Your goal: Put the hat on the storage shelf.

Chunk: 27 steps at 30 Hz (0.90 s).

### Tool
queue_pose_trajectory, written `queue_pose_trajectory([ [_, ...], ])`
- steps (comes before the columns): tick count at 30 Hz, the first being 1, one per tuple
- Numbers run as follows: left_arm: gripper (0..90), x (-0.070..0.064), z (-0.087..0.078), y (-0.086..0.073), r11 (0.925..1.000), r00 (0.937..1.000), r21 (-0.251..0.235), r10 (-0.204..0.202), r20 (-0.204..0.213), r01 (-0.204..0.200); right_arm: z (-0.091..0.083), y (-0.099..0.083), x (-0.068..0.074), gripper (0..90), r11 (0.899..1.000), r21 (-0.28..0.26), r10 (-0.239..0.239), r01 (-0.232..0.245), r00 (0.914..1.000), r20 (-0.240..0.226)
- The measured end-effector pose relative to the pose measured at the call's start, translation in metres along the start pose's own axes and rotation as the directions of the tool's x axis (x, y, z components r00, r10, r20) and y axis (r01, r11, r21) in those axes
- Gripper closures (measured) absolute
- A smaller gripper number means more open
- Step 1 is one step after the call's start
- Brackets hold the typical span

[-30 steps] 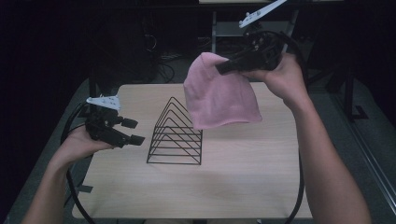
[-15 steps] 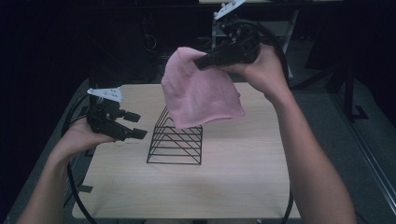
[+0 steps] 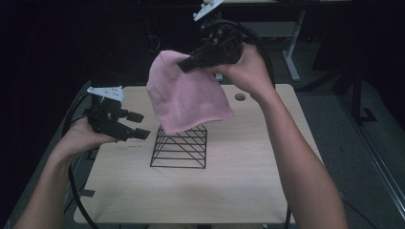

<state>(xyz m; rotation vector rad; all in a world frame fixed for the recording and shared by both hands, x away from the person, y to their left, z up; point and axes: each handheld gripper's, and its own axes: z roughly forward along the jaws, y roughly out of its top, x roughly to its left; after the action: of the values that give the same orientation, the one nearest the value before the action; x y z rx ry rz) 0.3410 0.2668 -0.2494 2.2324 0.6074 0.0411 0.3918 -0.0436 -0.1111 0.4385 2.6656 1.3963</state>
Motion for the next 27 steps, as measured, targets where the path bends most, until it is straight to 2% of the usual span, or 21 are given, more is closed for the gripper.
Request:
queue_pose_trajectory([
  [3,29.4,0.002,0.0,-0.001,1.0,0.9999,-0.002,0.009,-0.014,-0.009,0.008,0.007,0.004,77.3,1.0,-0.008,-0.004,0.004,0.9999,-0.012],
  [6,31.5,0.005,-0.001,-0.001,0.9998,0.9999,-0.015,-0.01,-0.002,0.01,0.011,0.01,0.005,77.0,1.0,-0.01,-0.01,0.01,0.9998,-0.019],
  [8,39.0,0.006,-0.003,-0.003,0.9992,0.9997,-0.032,-0.021,0.015,0.022,0.017,0.012,0.007,77.0,1.0,-0.016,-0.019,0.019,0.9994,-0.028],
  [13,45.5,0.009,-0.004,-0.005,0.9985,0.9994,-0.046,-0.03,0.016,0.031,0.024,0.014,0.009,77.0,1.0,-0.016,-0.025,0.024,0.999,-0.038],
  [15,49.8,0.009,-0.004,-0.006,0.999,0.9996,-0.039,-0.019,0.023,0.02,0.027,0.015,0.009,77.0,0.999,-0.024,-0.027,0.026,0.9988,-0.04],
  [19,58.2,0.01,-0.002,-0.007,0.9998,1.0,-0.021,-0.001,0.007,0.001,0.034,0.015,0.011,77.1,0.999,-0.034,-0.019,0.017,0.9985,-0.052],
  [21,69.1,0.01,-0.001,-0.008,0.9998,1.0,-0.018,0.0,-0.001,0.0,0.037,0.015,0.011,77.1,0.999,-0.03,-0.026,0.024,0.9983,-0.053],
  [22,77.8,0.011,-0.001,-0.009,0.9999,1.0,-0.014,0.002,-0.002,-0.002,0.04,0.013,0.011,77.1,0.999,-0.028,-0.028,0.026,0.9981,-0.054],
  [24,79.9,0.011,-0.001,-0.01,0.9999,1.0,-0.017,0.002,-0.007,-0.002,0.041,0.013,0.011,77.1,0.999,-0.027,-0.025,0.024,0.9981,-0.056],
  [25,82.4,0.011,-0.001,-0.01,0.9998,0.9999,-0.021,0.0,-0.017,-0.001,0.041,0.01,0.01,77.1,0.999,-0.034,-0.009,0.007,0.9984,-0.055],
  [27,82.5,0.014,-0.003,-0.01,0.9994,0.999,-0.035,-0.002,-0.044,0.001,0.041,0.009,0.01,77.1,0.999,-0.04,-0.009,0.007,0.9985,-0.054],
])
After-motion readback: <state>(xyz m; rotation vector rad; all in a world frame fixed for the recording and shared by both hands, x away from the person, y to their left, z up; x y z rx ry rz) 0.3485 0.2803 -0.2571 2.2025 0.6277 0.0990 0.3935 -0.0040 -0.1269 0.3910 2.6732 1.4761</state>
